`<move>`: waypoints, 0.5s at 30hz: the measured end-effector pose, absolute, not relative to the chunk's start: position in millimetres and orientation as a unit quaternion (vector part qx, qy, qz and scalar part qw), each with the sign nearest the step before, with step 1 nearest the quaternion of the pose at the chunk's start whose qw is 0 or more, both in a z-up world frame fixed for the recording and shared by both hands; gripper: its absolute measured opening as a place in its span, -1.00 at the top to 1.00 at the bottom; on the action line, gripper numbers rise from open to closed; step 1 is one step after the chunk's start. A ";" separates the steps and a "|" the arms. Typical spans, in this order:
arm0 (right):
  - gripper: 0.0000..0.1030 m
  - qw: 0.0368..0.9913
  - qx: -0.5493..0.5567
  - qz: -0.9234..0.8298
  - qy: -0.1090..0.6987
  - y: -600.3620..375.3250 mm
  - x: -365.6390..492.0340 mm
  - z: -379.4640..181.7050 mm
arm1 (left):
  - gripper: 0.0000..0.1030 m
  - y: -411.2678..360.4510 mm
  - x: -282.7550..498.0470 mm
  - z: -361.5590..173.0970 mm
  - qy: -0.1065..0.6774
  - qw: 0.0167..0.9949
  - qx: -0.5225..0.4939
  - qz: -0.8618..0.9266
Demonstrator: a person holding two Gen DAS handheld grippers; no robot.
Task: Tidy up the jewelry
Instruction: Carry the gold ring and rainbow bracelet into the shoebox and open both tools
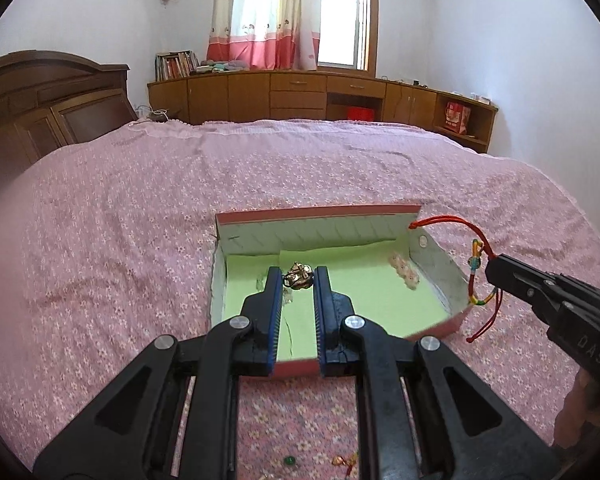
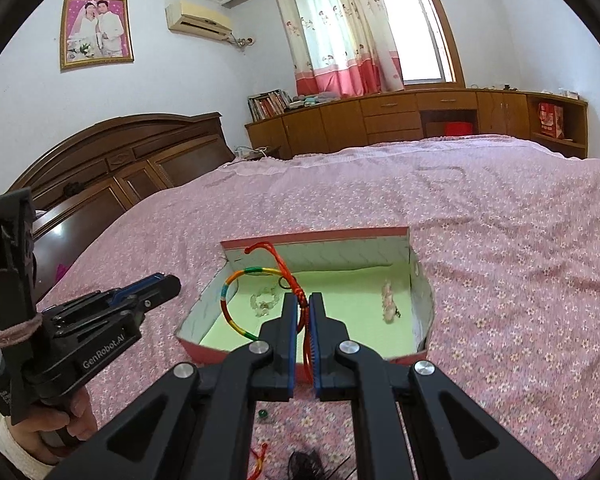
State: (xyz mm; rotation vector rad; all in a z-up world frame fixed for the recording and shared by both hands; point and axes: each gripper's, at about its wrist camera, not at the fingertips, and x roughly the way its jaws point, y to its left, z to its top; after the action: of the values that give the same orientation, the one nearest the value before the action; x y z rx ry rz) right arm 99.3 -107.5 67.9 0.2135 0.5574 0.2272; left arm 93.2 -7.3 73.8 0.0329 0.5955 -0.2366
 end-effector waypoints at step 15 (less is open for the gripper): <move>0.86 0.936 0.088 0.059 0.337 -128.7 148.8 31.8 | 0.86 -11.4 138.7 41.6 0.337 0.935 0.032 -0.104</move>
State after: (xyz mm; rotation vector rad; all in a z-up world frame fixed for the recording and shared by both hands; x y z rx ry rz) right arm 148.8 -128.7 31.8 0.1799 0.6886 0.1207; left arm 138.7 -11.4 41.6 0.0650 0.6891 -0.2123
